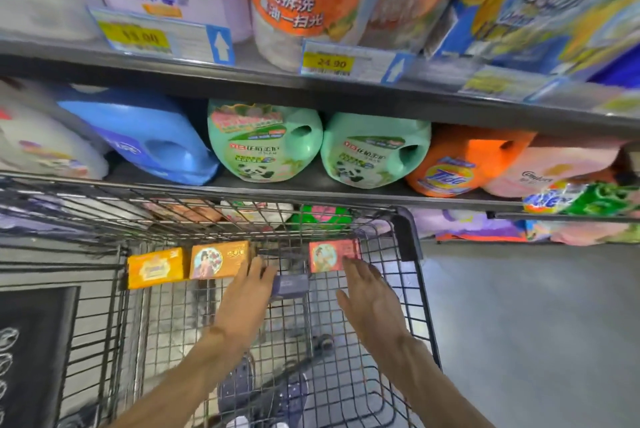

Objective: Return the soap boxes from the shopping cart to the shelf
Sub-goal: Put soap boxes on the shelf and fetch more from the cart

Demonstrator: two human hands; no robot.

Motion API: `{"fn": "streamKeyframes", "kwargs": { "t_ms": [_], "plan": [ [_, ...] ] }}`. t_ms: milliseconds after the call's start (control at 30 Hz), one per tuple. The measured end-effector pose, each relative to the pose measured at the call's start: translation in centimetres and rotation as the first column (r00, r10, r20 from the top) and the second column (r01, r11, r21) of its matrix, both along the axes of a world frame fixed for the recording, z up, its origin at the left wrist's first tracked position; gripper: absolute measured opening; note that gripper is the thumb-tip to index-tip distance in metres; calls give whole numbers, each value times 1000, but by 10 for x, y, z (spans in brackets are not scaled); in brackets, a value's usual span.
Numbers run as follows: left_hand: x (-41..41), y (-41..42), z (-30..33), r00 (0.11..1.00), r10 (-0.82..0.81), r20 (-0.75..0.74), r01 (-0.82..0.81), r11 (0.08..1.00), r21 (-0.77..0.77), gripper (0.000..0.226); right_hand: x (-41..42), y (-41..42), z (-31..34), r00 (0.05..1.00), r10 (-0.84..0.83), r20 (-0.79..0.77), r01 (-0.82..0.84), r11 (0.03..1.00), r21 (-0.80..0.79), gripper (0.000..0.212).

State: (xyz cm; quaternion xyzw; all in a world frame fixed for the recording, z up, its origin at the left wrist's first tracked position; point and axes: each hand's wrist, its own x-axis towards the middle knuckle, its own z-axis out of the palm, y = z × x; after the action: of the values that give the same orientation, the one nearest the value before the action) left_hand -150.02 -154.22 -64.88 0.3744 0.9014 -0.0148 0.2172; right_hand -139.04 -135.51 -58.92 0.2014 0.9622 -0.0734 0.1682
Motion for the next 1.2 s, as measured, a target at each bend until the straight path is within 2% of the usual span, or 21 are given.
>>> {"fn": "streamKeyframes", "kwargs": {
  "t_ms": [133,200,267,300,333,367,400,433,467,500,567,667,767,833,900,1000,1100,1200],
  "plan": [
    [20,-33,6,962,168,214,-205,964,168,48,-32,8,-17,999,10,50,-12,999,52,53],
    [26,-46,11,939,225,260,-285,933,219,47,-39,10,-37,998,37,57,-44,991,127,57],
    [29,-55,13,926,247,285,-317,919,235,47,-34,14,-65,954,228,193,-273,928,252,56],
    [31,-59,13,922,254,291,-327,914,239,47,-32,20,-86,903,347,252,-417,846,333,52],
    [33,-63,13,918,262,296,-339,908,246,46,-31,26,-86,936,273,223,-337,877,341,49],
    [35,-68,11,912,270,308,-352,902,251,46,-36,24,-74,998,28,54,-34,992,119,48],
    [35,-71,11,905,280,321,-367,896,251,45,-37,21,-64,972,-233,-43,221,956,-193,46],
    [36,-74,11,898,288,332,-378,891,250,45,-40,19,-63,913,-408,-8,387,872,-299,40],
    [36,-76,11,894,296,337,-386,890,242,45,-36,18,-66,920,-388,-49,378,914,-149,33],
    [36,-78,10,890,306,339,-393,891,227,46,-36,16,-63,962,-274,21,274,953,-129,32],
    [35,-80,11,874,329,357,-416,886,203,48,-33,20,-70,982,-189,16,189,968,-163,44],
    [35,-83,12,825,382,416,-491,849,194,47,-21,25,-82,982,-190,-6,183,951,-249,49],
    [35,-90,11,820,388,422,-503,840,206,48,-12,19,-77,1000,-10,-21,5,976,-216,36],
    [36,-94,17,767,412,491,-559,805,198,46,-6,14,-69,993,43,-107,-65,977,-205,36],
    [37,-97,23,733,425,532,-598,774,206,45,4,15,-68,985,-21,-174,-33,953,-301,40],
    [35,-99,33,695,442,567,-646,730,222,43,6,9,-48,968,-191,-162,96,880,-465,18],
    [32,-99,45,705,438,558,-652,711,265,44,3,1,-11,878,-479,3,343,624,-702,13],
    [27,-91,74,700,422,576,-663,685,303,44,10,0,30,801,-598,-11,354,489,-797,14]
  ]
}}
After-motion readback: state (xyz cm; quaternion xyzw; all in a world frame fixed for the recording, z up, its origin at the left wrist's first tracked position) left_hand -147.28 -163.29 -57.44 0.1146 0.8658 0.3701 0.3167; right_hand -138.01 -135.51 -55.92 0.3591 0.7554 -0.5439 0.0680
